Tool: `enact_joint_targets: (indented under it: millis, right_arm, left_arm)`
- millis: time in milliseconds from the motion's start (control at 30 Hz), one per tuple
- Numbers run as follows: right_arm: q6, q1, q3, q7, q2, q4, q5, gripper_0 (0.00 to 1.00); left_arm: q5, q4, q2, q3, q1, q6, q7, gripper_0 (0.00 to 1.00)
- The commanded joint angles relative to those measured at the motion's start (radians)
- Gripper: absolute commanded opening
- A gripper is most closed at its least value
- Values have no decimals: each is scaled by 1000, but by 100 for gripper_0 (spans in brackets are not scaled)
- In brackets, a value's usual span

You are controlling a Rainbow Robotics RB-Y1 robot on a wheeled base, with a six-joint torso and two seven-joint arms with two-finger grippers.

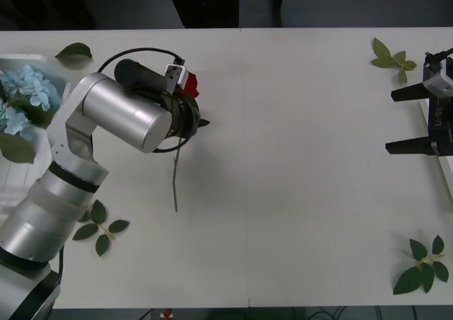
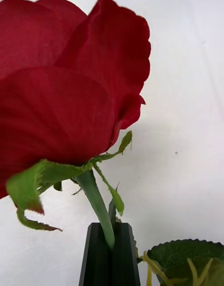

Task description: Place the red flowers into the right box and the blue flowers into the left box. If a person shows an open palm, hand one flower to the person first, then continue sorting.

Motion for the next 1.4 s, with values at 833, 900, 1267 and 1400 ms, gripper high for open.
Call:
enact_joint_targets:
  millis: [833, 900, 1267, 1400]
  right_arm:
    - [7, -9, -22, -29, -13, -12, -42, 100]
    - [7, -9, -22, -37, -9, -12, -49, 100]
    - [20, -9, -7, -295, 27, -12, -174, 100]
    - [13, -9, 10, -416, 54, -12, -233, 100]
  left_arm:
    - [509, -368, 92, 342, 155, -22, -367, 0]
    - [609, -368, 84, 361, 169, -62, -410, 0]
    - [971, -369, -41, 330, 203, -253, -660, 0]
    - [1009, -369, -101, 241, 220, -374, -706, 0]
